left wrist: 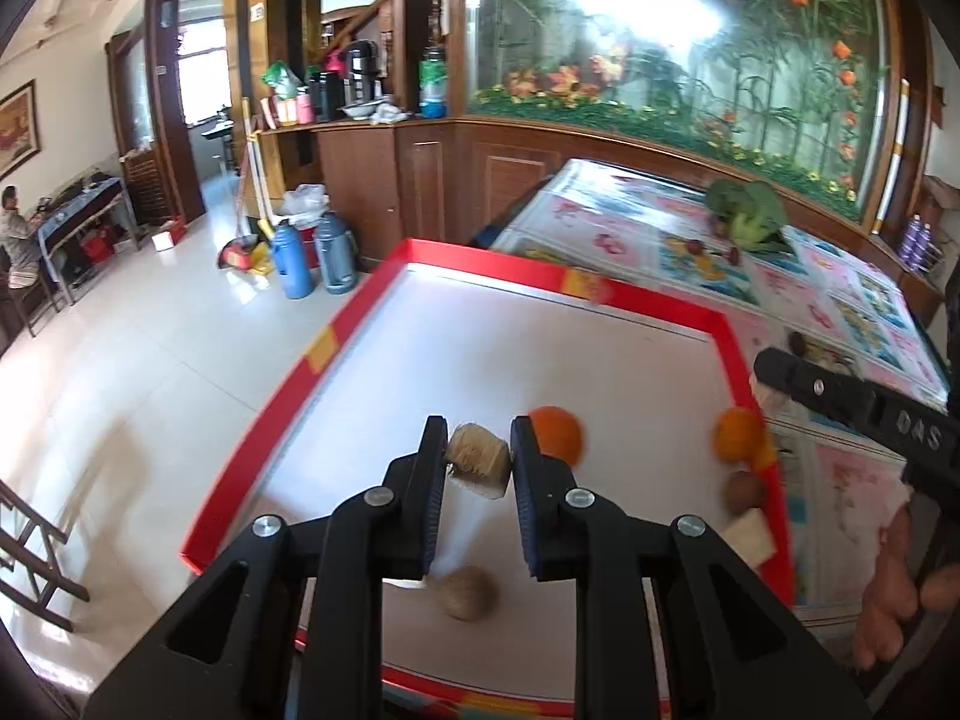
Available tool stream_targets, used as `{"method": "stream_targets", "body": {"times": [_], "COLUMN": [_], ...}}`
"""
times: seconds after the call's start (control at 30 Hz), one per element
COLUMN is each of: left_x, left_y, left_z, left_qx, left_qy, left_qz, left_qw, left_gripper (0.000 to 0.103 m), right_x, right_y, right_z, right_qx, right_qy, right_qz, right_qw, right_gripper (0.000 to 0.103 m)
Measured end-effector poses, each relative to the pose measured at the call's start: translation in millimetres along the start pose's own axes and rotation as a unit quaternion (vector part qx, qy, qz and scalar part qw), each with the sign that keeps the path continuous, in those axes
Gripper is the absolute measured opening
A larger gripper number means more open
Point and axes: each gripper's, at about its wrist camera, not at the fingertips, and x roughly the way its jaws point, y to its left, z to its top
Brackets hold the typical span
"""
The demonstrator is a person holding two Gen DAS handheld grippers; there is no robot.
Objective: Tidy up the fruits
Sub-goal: 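Carry both tan cubes into the tray and open both tools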
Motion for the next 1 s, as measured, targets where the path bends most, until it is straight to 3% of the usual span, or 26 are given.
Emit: {"method": "stream_targets", "body": {"times": [0.27, 0.6, 1.0], "left_x": [11.8, 24.7, 34.7], "left_y": [17.3, 17.7, 16.4], "left_z": [-3.6, -6.5, -10.4], "left_qx": [-0.007, -0.005, -0.002], "left_qy": [0.000, 0.013, 0.028], "left_qz": [0.023, 0.033, 0.042], "left_qw": [0.9997, 0.9994, 0.9987], "left_gripper": [0.023, 0.024, 0.024], "right_x": [22.0, 36.5, 33.0], "right_y": [33.7, 40.0, 41.5], "right_z": [-17.6, -30.6, -35.3], "right_qx": [-0.057, -0.090, -0.097], "right_qy": [0.041, 0.084, 0.093], "right_qz": [0.018, 0.018, 0.027], "right_qw": [0.997, 0.992, 0.991], "right_gripper": [0.027, 0.027, 0.027]}}
